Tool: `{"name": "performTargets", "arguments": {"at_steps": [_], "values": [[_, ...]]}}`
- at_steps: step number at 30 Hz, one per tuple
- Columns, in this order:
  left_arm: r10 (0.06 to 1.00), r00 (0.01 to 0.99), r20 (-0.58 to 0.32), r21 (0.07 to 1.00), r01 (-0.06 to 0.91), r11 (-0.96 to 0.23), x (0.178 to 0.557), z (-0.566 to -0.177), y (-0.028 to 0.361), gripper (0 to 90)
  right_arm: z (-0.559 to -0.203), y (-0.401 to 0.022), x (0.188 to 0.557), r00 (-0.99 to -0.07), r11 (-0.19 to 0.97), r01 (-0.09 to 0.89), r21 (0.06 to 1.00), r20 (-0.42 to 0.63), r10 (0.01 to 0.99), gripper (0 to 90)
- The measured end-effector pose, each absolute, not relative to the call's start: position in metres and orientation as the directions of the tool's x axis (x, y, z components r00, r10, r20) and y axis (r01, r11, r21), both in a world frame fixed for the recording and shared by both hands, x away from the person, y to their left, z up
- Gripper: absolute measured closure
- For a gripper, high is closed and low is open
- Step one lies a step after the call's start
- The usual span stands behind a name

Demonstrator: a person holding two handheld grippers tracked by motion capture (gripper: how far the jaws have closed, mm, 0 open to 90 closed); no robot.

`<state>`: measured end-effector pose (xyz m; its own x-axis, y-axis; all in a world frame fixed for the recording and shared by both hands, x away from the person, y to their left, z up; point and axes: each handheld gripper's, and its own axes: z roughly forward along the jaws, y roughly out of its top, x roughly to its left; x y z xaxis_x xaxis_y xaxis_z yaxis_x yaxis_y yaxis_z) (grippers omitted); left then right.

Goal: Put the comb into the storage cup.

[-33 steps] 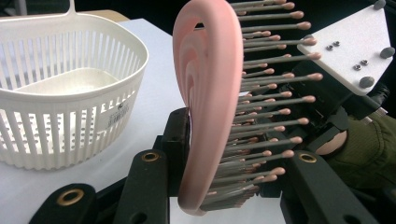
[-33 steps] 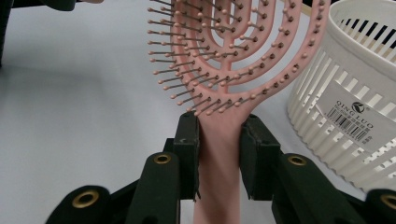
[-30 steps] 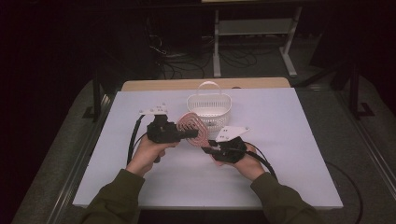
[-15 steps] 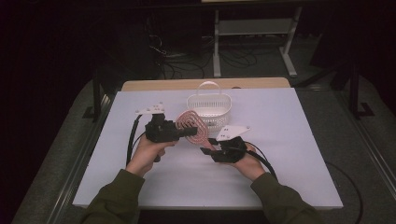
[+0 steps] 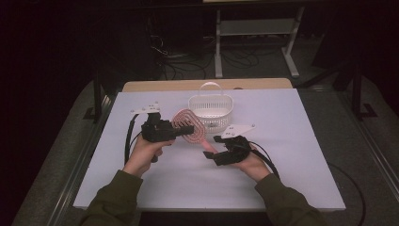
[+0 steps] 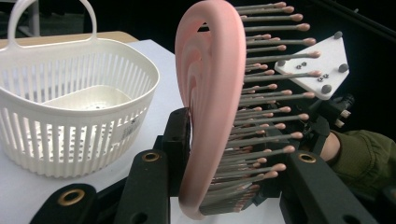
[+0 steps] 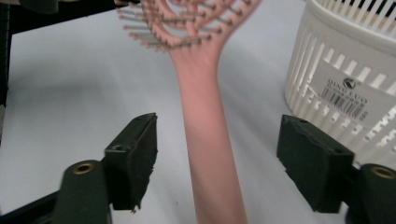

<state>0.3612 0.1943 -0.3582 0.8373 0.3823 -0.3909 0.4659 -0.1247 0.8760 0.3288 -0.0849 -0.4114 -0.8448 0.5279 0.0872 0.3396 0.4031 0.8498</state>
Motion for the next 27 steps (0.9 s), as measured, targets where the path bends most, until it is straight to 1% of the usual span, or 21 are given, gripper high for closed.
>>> {"name": "performTargets", "arguments": {"at_steps": [2, 6, 11, 14, 27], "values": [[0.382, 0.834, -0.398, 0.875, 0.470, -0.115, 0.361, -0.358, 0.196, 64.3, -0.412, -0.086, 0.328, -0.838, 0.413, 0.359, 0.837, 0.093, 0.538, 24.6], [0.385, 0.833, -0.397, 0.877, 0.468, -0.108, 0.362, -0.356, 0.200, 64.3, -0.414, -0.089, 0.328, -0.840, 0.421, 0.386, 0.820, 0.124, 0.528, 15.4], [0.389, 0.829, -0.402, 0.878, 0.470, -0.094, 0.362, -0.355, 0.205, 64.3, -0.416, -0.093, 0.326, -0.833, 0.423, 0.389, 0.818, 0.116, 0.541, 9.2], [0.393, 0.826, -0.405, 0.878, 0.471, -0.086, 0.363, -0.355, 0.208, 64.3, -0.415, -0.096, 0.324, -0.822, 0.426, 0.402, 0.810, 0.114, 0.559, 0.7], [0.389, 0.825, -0.409, 0.877, 0.474, -0.084, 0.362, -0.354, 0.209, 64.3, -0.419, -0.121, 0.309, -0.779, 0.389, 0.433, 0.813, 0.120, 0.616, 0.0]]}}
